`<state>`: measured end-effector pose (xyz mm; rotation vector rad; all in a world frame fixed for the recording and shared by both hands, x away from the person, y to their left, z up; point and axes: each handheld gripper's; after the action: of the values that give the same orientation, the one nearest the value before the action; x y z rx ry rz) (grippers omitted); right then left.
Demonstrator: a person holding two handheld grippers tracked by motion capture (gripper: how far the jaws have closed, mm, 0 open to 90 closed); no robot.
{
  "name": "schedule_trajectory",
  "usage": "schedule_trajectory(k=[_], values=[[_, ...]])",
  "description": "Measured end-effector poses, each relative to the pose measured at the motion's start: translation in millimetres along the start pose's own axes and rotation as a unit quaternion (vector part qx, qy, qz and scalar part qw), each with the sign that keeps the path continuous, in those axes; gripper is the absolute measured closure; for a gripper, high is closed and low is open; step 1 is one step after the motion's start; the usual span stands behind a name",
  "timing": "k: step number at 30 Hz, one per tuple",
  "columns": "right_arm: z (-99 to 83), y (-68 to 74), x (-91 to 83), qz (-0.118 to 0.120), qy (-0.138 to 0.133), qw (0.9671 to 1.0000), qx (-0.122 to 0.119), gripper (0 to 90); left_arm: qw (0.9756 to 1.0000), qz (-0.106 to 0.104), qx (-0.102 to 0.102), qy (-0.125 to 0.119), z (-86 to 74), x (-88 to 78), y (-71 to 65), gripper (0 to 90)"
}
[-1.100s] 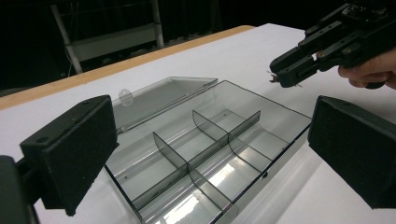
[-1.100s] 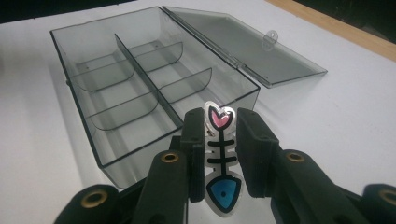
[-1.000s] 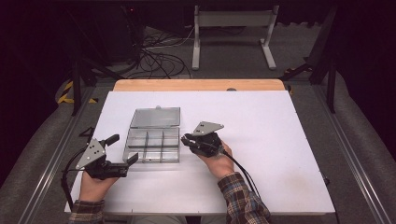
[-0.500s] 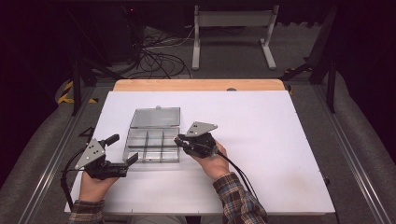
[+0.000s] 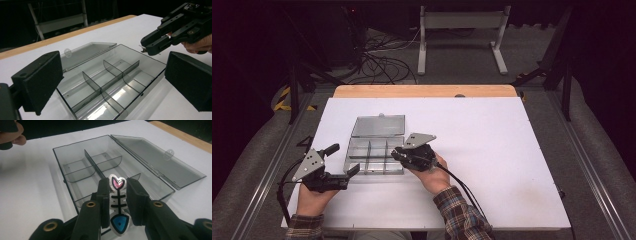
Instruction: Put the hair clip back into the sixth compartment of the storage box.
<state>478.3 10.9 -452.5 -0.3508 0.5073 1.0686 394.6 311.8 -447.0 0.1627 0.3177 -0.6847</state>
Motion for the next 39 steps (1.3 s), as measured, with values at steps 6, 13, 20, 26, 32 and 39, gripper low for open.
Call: schedule_trajectory(k=[6,13,20,26,32,39], values=[[0.2,3.0,7.9,0.008,0.007,0.9999,0.0,73.8,1.0,0.001,0.001,0.0,0.1,-0.3,0.7,2.3],[-0.3,6.1,14.3,0.014,0.012,0.9998,0.004,73.7,1.0,0.0,0.0,0.002,0.0,0.0,0.6,2.3],[-1.3,6.3,17.5,0.015,0.018,0.9997,0.008,73.7,1.0,-0.001,-0.002,0.001,-0.2,0.3,0.7,2.3],[-2.6,7.4,21.1,0.018,0.022,0.9996,0.008,73.6,1.0,0.0,0.002,0.0,0.0,-0.1,1.5,2.3],[-3.8,6.7,23.3,0.019,0.025,0.9994,0.012,73.3,1.0,-0.001,0.001,-0.001,0.1,-0.2,1.6,2.3],[-4.7,6.8,25.3,0.021,0.026,0.9994,0.011,73.2,1.0,-0.003,0.0,-0.002,0.5,0.2,0.9,2.3]])
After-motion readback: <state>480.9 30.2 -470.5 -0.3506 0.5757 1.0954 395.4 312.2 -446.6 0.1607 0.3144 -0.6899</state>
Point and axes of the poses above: each handheld gripper's, and its own axes: x roughly forward along the jaws, z roughly out of its top, y roughly to its left, and after that the axes turned 4 degrees about y, right-handed
